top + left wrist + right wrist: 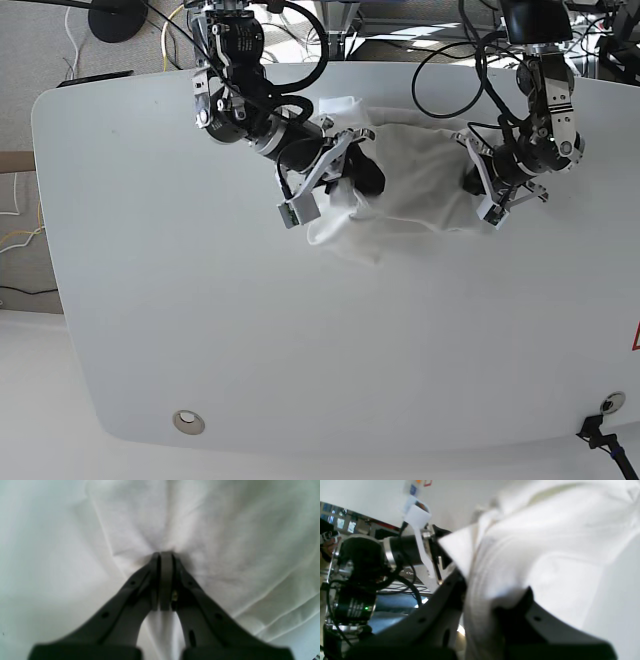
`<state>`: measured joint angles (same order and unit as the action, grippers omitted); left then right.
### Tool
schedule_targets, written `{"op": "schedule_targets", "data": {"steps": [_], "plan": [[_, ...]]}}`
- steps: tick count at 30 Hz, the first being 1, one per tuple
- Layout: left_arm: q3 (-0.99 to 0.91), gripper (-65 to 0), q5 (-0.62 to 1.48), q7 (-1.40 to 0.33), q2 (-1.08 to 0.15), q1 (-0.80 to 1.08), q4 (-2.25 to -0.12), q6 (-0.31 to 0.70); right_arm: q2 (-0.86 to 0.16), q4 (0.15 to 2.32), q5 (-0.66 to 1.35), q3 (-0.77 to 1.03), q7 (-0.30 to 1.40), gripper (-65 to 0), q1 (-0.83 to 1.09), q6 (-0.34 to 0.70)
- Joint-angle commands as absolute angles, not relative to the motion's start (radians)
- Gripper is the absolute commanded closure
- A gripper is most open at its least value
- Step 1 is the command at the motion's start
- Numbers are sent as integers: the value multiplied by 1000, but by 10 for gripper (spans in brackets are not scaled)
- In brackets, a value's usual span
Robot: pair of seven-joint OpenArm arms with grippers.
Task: Fold the T-shirt properly
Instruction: 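Grasp the shirt end with the right gripper and lift it toward the left gripper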
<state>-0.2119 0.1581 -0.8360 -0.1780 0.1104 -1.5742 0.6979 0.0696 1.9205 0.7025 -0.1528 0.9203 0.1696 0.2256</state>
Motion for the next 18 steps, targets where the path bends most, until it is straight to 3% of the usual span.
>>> {"op": "schedule_targets", "data": {"steps": [1,18], "plan": [[-213,0,130,-875,-185,113,-1572,698,79,1939,714,-157,900,0,140,240],[-213,0,131,-874,-191,122,-1577,698,125,1719,717,-323,898,0,-45,242]]}}
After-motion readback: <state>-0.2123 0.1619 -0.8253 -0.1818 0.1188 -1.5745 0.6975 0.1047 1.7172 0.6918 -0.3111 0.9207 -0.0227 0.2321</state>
